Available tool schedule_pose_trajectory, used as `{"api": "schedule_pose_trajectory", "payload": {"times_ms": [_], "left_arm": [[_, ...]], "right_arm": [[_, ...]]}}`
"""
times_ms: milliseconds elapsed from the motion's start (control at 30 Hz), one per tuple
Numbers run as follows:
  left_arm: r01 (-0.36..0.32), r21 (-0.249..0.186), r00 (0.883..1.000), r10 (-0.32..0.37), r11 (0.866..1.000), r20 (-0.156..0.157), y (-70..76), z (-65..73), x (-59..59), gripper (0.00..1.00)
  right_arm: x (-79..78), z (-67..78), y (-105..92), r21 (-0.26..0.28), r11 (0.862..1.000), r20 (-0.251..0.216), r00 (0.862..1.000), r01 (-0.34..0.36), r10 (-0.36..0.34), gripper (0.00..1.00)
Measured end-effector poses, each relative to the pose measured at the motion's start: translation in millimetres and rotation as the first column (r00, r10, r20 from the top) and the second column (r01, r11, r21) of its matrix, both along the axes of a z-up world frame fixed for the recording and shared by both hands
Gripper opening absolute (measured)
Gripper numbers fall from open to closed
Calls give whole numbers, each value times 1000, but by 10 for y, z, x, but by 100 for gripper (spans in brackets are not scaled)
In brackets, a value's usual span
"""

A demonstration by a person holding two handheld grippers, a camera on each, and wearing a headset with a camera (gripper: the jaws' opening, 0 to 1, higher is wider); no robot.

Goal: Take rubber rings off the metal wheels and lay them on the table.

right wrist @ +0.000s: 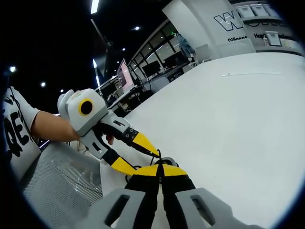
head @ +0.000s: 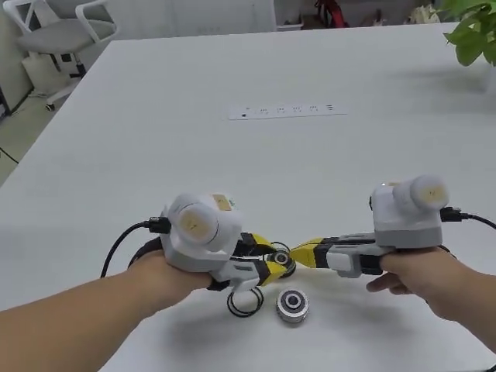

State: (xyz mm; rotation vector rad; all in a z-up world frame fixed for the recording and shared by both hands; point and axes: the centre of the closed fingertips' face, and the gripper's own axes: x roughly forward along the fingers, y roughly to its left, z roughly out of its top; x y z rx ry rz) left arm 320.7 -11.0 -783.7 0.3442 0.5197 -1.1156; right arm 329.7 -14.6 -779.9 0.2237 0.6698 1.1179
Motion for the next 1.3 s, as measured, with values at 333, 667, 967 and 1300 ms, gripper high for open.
{"api": "schedule_pose_trajectory", "payload": {"times_ms": [333, 667, 967, 1300], "left_arm": [[34, -49, 999, -33, 998, 28, 123, 230, -162, 30], [48, -93, 998, -44, 995, 43, 257, 431, -336, 47], [41, -113, 999, -37, 993, 38, 393, 506, -439, 61], [3, -110, 999, 1, 994, 42, 602, 512, -493, 67]], "right_arm": [[32, 73, -2, 33, 999, -4, 1000, 8, -8, 0], [-57, 182, 51, 71, 997, -35, 999, -8, 11, 0], [-202, 221, 167, 80, 995, -62, 996, -62, 67, 0], [-337, 127, 307, 44, 989, -85, 986, -139, 143, 0]]}}
